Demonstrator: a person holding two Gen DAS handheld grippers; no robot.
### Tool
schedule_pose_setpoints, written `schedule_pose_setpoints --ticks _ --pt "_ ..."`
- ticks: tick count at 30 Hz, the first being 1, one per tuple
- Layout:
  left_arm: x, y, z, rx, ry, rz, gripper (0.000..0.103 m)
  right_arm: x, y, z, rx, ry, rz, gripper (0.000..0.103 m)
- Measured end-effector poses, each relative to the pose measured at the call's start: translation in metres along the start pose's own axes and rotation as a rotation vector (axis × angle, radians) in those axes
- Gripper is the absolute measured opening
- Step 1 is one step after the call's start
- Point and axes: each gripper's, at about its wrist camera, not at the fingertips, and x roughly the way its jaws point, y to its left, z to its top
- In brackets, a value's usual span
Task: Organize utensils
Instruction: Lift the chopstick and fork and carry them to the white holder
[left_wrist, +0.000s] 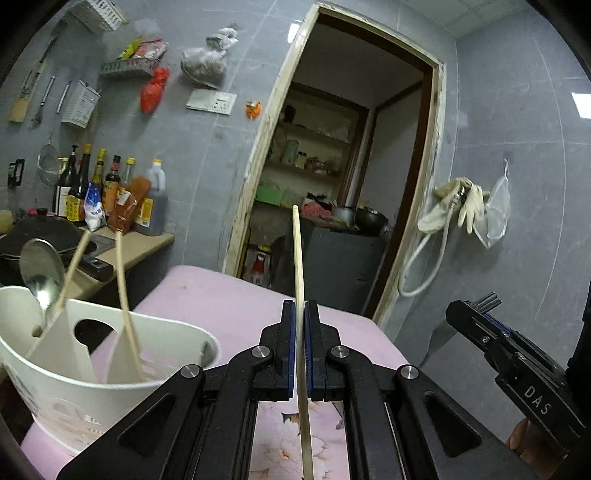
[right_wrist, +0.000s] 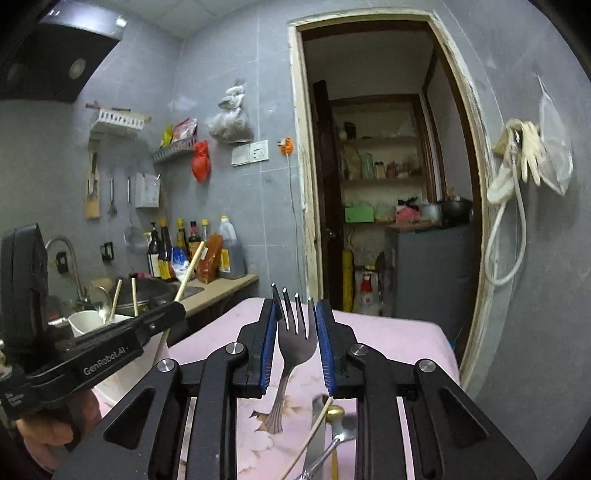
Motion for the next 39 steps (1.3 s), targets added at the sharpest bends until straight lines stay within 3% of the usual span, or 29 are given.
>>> schedule_pose_setpoints --ticks 6,15,21,27,33,39 --pt "-0.001 0.012 0.006 -0.039 0.018 0.006 0.003 0.003 0.006 -0.002 0.001 0.001 0.013 0.019" --pt "-0.017 0.027 0.029 -0.076 -0.036 0.015 0.003 0.005 0.005 0.009 0.004 0.007 0.037 0.019" --pt "-0.049 0.06 0.068 -0.045 -0.138 0.104 0.003 0.01 0.024 0.036 -0.055 -0.018 0.085 0.019" --pt "-0.074 0.115 0.098 -0.121 -0.21 0.19 0.003 0.012 0.058 0.068 -0.095 -0.081 0.168 0.019" --pt "-0.078 0.155 0.094 -0.18 -0.223 0.243 0.002 0.015 0.097 0.093 -0.139 -0.144 0.246 0.019" --pt "-0.073 0.167 0.075 -0.176 -0.256 0.288 0.002 0.033 0.124 0.079 -0.172 -0.099 0.294 0.019"
